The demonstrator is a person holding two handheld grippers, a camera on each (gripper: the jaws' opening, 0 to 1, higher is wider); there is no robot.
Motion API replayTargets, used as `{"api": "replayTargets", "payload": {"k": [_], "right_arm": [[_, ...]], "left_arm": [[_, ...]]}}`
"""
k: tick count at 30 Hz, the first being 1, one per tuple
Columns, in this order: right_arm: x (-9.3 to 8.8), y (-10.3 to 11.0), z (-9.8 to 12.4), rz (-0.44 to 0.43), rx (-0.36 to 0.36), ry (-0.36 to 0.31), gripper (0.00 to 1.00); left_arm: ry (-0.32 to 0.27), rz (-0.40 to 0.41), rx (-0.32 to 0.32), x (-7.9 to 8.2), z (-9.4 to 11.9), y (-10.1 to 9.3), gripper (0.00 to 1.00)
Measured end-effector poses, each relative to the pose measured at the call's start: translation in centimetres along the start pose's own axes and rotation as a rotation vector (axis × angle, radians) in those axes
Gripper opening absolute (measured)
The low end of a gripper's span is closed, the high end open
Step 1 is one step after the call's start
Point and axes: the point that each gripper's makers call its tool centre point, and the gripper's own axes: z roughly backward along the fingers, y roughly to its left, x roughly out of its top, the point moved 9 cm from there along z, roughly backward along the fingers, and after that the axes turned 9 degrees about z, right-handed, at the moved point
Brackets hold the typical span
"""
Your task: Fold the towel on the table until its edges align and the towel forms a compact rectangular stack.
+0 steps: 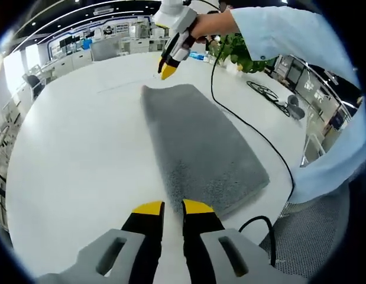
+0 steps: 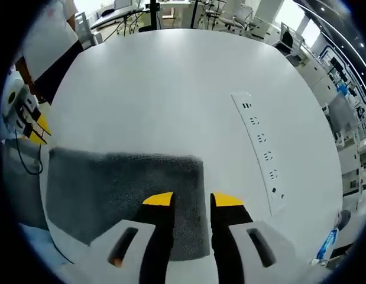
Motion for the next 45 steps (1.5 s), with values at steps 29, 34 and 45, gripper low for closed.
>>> {"api": "replayTargets", "payload": {"k": [29,34,45], "right_arm": [[-9.0,7.6,6.2,-0.33,-0.108,-0.109,0.29],[-10.5,9.5,7.0,-0.387,-0.115,-0.115,0.3],[-12.5,14.1,8.1,-0.543,-0.138,-0.158,0.3]], "left_arm": [[-0.082,-0.159,-0.033,5.3,0.3,3.1,0.2],[-0.092,-0.163,-0.05,5.9,-0.3,3.4,0.21],[-0.108,-0.165,-0.101,6.7,-1.7,3.2,0.21]]}}
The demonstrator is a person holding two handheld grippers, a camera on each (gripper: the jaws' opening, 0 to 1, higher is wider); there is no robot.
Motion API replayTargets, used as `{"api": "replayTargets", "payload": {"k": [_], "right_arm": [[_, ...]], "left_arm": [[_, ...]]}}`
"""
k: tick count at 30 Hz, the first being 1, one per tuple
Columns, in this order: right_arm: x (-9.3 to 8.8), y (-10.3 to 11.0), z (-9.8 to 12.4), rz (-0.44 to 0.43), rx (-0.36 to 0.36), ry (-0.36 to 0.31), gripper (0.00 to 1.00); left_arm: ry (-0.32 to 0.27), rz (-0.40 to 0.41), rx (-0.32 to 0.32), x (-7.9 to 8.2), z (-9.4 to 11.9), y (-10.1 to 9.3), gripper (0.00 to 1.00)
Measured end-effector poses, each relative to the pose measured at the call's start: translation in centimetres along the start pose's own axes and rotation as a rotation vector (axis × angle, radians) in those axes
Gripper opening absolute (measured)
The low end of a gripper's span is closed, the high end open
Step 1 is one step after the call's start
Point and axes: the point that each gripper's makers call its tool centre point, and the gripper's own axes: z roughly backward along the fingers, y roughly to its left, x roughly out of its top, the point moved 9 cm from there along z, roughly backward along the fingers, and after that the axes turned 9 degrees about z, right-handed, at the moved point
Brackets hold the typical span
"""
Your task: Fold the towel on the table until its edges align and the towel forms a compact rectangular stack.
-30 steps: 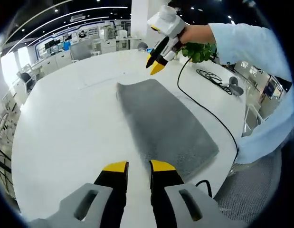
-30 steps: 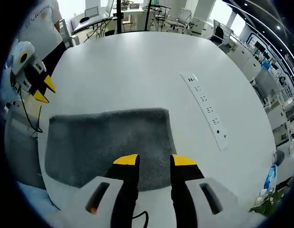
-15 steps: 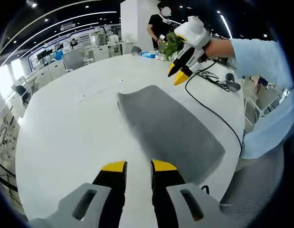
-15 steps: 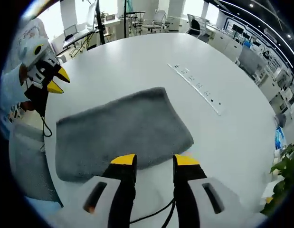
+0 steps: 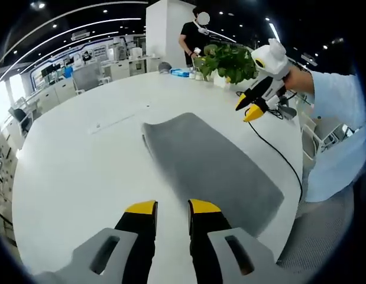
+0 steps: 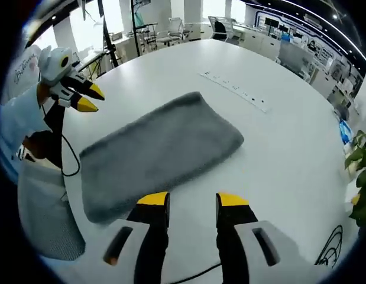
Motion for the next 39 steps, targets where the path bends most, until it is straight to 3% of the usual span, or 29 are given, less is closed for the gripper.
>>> {"api": "replayTargets", "payload": {"k": [8,18,24,31,34,39], "right_arm": [[-1.9,1.4,-0.3,-0.115,-0.004,-0.034,0.3],[-1.4,1.8,-2.8,-0.271,-0.006,-0.103,0.29],[-1.5,1.9,-3.8,-0.386,-0.017,-0.134,0.28],[-1.2,2.2,-4.9,-0.42,-0.02,-0.131,0.28],[-0.4,1.7,-5.7,-0.43,-0.019,-0.127,0.27],[0.2,1.7,-6.7,-0.432,-0.012,-0.103,0.27]], "left_arm": [[0.016,0.001,-0.046,0.7,-1.9,0.8,0.21],[0.059,-0.011,-0.069,1.4,-5.2,1.2,0.22],[0.098,0.066,-0.091,1.1,-7.1,1.6,0.21],[0.137,0.118,-0.098,1.4,-10.1,3.3,0.21],[0.171,0.107,-0.079,1.0,-10.0,1.6,0.2],[0.186,0.079,-0.064,0.6,-10.4,1.5,0.19]]}}
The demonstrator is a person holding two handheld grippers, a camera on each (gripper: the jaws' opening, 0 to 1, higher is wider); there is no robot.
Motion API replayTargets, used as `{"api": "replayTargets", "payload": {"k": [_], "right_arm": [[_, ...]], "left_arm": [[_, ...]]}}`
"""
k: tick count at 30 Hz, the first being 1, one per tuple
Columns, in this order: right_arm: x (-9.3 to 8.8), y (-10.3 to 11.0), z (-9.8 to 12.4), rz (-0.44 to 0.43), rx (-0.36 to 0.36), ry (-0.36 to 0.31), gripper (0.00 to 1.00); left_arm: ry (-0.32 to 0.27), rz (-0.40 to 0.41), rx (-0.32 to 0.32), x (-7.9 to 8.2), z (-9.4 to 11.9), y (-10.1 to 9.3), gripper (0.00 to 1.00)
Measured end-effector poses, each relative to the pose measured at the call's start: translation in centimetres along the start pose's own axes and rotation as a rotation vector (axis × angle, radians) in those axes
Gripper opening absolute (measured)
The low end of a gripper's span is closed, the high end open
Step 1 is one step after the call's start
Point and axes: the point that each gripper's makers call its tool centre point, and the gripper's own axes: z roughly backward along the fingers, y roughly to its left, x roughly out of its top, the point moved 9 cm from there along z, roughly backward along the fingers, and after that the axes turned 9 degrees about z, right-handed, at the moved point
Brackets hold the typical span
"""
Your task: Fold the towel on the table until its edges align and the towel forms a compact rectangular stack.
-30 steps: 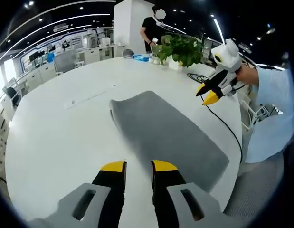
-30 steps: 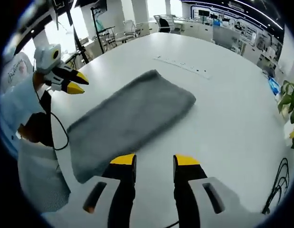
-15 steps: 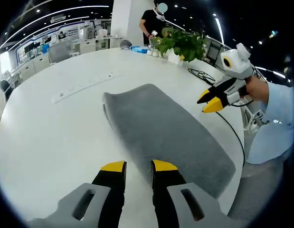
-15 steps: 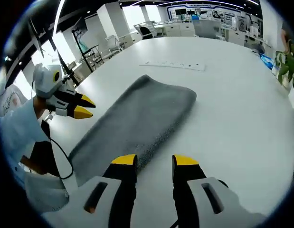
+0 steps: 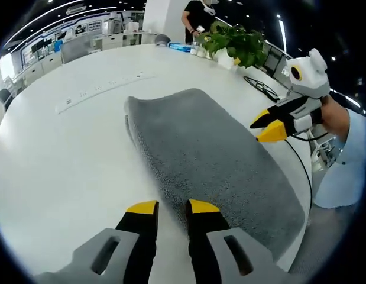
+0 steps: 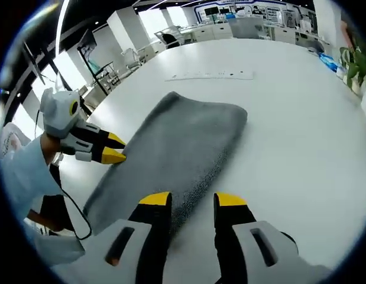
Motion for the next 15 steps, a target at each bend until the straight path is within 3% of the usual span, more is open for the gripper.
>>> {"api": "replayTargets", "payload": {"k": [7,11,15], "right_arm": [[-0.3,0.4,-1.3,0.021,-0.006,0.057,0.24],[-0.9,-0.1,-1.8,-0.011,-0.003,0.061,0.21],[-1.2,0.0,-2.2,-0.017,0.005,0.076,0.13]], "left_arm": [[0.019,0.026,0.01,0.1,-0.7,0.3,0.17],[0.035,0.034,0.012,0.2,-1.1,0.5,0.14],[0.049,0.019,0.002,0.3,-1.4,0.2,0.08]]}}
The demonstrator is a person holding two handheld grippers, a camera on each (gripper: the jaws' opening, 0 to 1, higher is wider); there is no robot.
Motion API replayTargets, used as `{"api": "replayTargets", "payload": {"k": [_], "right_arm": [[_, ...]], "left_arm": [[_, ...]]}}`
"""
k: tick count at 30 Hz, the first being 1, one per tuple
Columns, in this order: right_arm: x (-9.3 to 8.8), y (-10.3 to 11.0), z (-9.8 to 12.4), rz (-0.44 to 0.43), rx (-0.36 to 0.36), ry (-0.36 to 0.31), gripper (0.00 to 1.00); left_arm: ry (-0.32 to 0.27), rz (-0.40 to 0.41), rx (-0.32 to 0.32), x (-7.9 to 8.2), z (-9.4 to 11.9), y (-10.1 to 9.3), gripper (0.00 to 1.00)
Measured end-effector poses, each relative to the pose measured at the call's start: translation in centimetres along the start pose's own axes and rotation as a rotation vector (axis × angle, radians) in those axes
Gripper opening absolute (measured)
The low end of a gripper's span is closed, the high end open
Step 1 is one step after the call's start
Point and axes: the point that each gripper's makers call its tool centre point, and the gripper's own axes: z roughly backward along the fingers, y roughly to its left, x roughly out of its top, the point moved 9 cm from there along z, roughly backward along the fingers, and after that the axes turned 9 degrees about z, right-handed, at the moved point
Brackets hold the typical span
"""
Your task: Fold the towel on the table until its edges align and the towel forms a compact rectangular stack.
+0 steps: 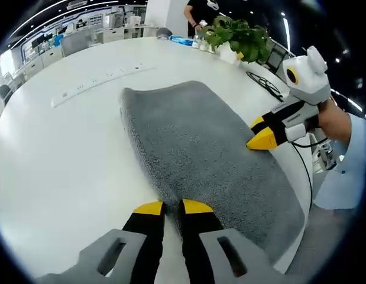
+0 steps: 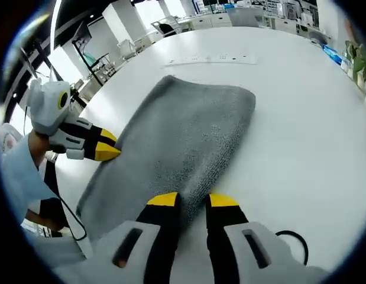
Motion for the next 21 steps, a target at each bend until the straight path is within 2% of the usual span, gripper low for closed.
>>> {"api": "replayTargets", "payload": {"k": [4,6,11,13,17,21], "right_arm": [[0.1,0.1,-0.2,0.002,0.003,0.009,0.06],[0.3,0.0,-0.3,0.012,0.006,0.015,0.04],[1.5,-0.9,-0.6,0.104,0.012,0.037,0.04],[2.3,-1.3,-0.9,0.136,0.015,0.053,0.05],[3.4,-1.7,-1.4,0.152,0.026,0.08,0.05],[3.3,-1.7,-1.3,0.162,0.033,0.097,0.05]], "left_arm": [[0.007,0.001,0.0,-0.1,0.1,-0.3,0.04],[0.006,0.029,-0.003,-0.2,0.2,-0.4,0.04],[-0.007,0.083,-0.01,-0.5,0.1,-0.1,0.04],[-0.025,0.117,-0.014,-1.2,0.3,-0.7,0.04],[-0.054,0.152,-0.018,-1.9,0.4,-0.8,0.04],[-0.056,0.166,-0.02,-1.9,0.5,-0.8,0.04]]}}
